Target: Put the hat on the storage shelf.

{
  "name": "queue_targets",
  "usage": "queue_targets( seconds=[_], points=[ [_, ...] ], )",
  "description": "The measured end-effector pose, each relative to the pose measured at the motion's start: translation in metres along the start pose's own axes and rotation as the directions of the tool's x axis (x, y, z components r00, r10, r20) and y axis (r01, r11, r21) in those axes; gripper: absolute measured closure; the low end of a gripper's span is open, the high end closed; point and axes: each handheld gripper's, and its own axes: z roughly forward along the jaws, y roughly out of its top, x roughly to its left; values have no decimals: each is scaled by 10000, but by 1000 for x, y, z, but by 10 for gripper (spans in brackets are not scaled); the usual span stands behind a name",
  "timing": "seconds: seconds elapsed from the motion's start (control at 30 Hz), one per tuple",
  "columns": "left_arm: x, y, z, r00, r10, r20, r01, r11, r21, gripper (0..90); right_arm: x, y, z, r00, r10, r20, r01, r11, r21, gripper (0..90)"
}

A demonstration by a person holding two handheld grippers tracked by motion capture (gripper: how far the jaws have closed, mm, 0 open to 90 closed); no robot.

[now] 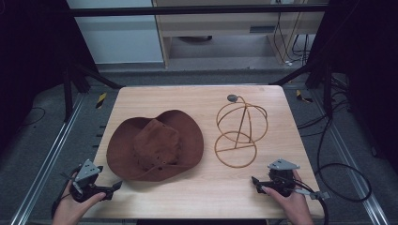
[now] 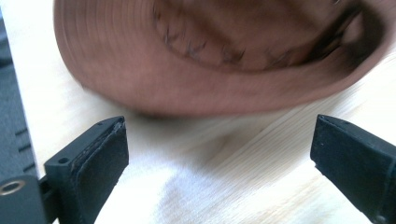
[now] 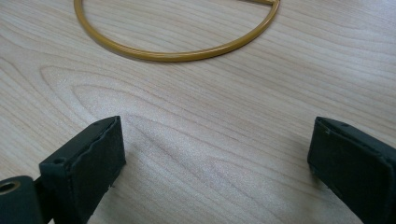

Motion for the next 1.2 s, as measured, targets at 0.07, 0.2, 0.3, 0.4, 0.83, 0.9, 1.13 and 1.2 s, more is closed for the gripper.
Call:
queue_targets(
  seconds=[0.07,0.2,0.3,0.4,0.83,0.9,1.13,1.2],
  points=[
    [-1,11,-6,9998,183,126,-184,9998,12,33,0,0,0,10000,4,0,-4,10000,1,43],
    [-2,35,-7,9982,519,316,-527,9983,262,34,0,0,0,10000,4,-2,-4,10000,-1,43],
    [-4,48,-3,9965,775,296,-788,9958,457,35,0,0,0,10000,3,2,-3,10000,-2,42],
    [-8,66,2,9928,1144,368,-1169,9905,730,35,0,0,0,10000,8,0,-8,10000,1,43],
    [-1,131,32,9835,1708,590,-1777,9733,1453,31,0,0,0,10000,-11,-17,11,10000,-6,42],
    [1,141,35,9825,1769,581,-1841,9700,1588,31,0,0,0,10000,-21,-13,21,10000,-11,42],
    [2,167,49,9787,1943,669,-2035,9618,1832,31,0,0,0,10000,-20,-22,20,10000,-8,42],
    [0,175,60,9749,2062,841,-2190,9562,1942,31,0,0,0,10000,-25,-23,25,10000,-6,42]
  ],
)
